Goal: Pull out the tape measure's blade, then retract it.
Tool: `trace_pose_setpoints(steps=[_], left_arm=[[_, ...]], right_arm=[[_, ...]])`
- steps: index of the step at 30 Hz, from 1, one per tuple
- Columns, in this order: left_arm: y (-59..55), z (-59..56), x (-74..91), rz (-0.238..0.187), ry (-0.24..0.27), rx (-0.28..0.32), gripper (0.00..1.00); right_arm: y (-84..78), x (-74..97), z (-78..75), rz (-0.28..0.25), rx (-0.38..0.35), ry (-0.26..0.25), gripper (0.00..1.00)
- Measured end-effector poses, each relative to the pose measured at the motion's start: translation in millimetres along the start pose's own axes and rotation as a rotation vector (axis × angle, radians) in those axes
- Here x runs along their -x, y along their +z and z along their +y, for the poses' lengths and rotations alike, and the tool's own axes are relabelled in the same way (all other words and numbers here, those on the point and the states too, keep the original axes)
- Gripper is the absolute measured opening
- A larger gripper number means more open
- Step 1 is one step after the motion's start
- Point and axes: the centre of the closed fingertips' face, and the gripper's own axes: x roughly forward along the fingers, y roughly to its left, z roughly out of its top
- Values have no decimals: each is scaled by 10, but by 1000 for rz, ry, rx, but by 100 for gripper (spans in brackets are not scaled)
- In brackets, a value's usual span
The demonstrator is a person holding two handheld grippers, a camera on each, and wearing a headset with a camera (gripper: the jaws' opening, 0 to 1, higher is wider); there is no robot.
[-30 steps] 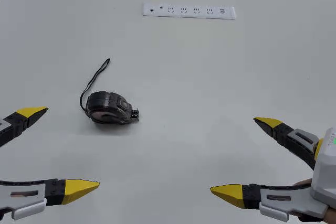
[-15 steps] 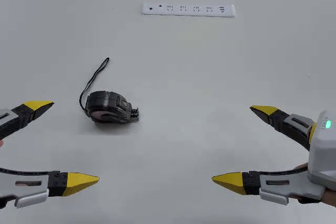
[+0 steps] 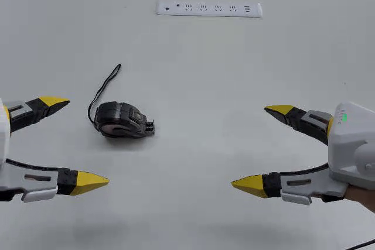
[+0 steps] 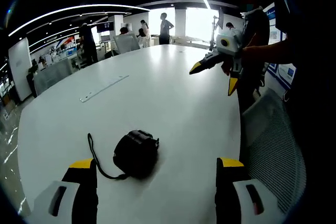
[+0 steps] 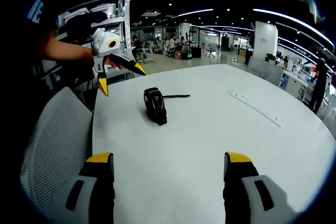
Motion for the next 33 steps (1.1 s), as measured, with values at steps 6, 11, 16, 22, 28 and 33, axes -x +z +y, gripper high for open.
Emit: trace_pose_setpoints(steps=[6, 11, 16, 22, 28, 33], left_arm=[[27, 63, -107, 21, -33, -41, 86], [29, 146, -169, 48, -51, -81, 83], [26, 218, -245, 79, -81, -118, 77], [12, 252, -356, 119, -118, -147, 70], [-74, 297, -486, 187, -141, -200, 59], [-127, 331, -553, 233, -163, -251, 55]], right_arm=[[66, -121, -53, -2, 36, 33, 85], [172, -212, -97, -24, 46, 60, 81], [202, -330, -123, -10, 83, 78, 76], [193, -481, -101, 19, 153, 118, 71], [211, -673, -56, 28, 185, 161, 65], [227, -835, -25, 28, 201, 184, 61]])
